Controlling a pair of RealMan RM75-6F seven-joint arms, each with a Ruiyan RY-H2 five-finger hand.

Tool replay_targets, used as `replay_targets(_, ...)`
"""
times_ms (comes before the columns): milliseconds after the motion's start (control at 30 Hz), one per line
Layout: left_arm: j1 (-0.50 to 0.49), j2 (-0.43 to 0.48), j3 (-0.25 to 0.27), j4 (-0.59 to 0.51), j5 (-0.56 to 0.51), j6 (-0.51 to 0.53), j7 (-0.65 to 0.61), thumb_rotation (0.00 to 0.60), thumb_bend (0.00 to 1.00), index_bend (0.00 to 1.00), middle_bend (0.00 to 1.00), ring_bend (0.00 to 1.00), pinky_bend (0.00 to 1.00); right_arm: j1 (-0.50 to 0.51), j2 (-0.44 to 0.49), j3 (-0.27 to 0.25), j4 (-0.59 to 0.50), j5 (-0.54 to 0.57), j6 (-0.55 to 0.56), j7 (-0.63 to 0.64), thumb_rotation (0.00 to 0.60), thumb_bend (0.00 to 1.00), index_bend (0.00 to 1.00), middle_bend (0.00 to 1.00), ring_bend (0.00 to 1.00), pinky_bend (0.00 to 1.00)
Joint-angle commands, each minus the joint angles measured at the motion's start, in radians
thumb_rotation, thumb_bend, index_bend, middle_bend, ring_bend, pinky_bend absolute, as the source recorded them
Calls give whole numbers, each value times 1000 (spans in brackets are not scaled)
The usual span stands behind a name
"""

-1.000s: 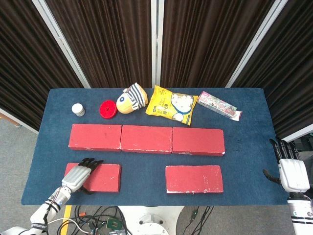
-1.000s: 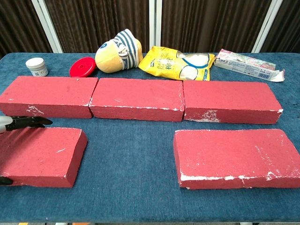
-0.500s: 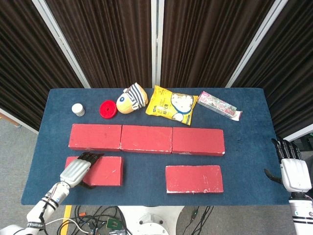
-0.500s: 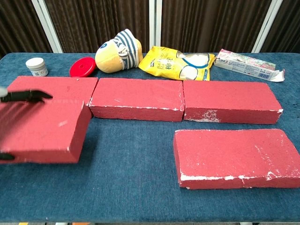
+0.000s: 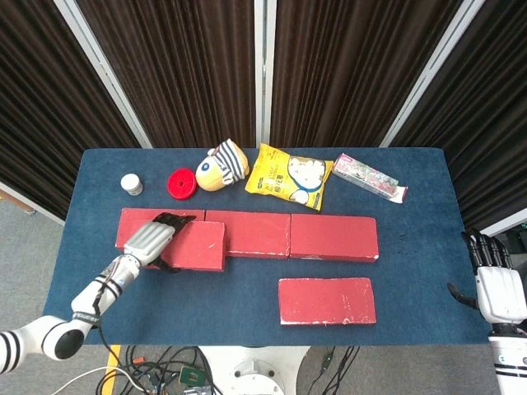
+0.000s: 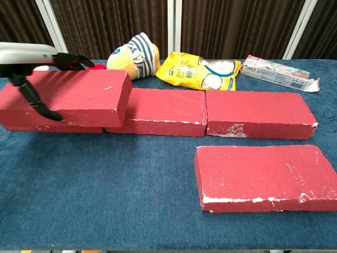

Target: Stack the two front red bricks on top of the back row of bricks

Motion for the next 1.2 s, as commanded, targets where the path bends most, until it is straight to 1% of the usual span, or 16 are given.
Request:
replay_targets(33, -60, -58, -18, 65, -70, -54, 22, 600, 180, 12, 229, 105, 93, -1, -2, 2, 2, 0, 4, 4, 600, 138, 0, 0, 0, 0)
replay_targets(233, -109, -98, -17, 127, -148, -106, 2, 600, 180, 13, 231, 106, 100, -1, 1, 8, -3, -3, 13, 6, 600, 138, 0, 0, 0, 0)
replay_targets(400, -138, -119, -16, 167, -178, -122, -10, 600, 180, 13, 232, 106, 100, 4, 2, 9, -9, -3, 6, 2, 600, 138, 0, 0, 0, 0)
replay_targets(867, -184, -131, -7, 210, -181, -130, -32, 600, 180, 14, 232, 105, 94, 7, 7, 11, -17, 4, -2, -2, 600, 138, 0, 0, 0, 0)
replay_targets(1200, -206, -143, 5, 259, -145, -149, -54, 600, 180, 17, 232, 106, 92, 9, 7, 11, -22, 12, -10, -9, 600, 138, 0, 0, 0, 0)
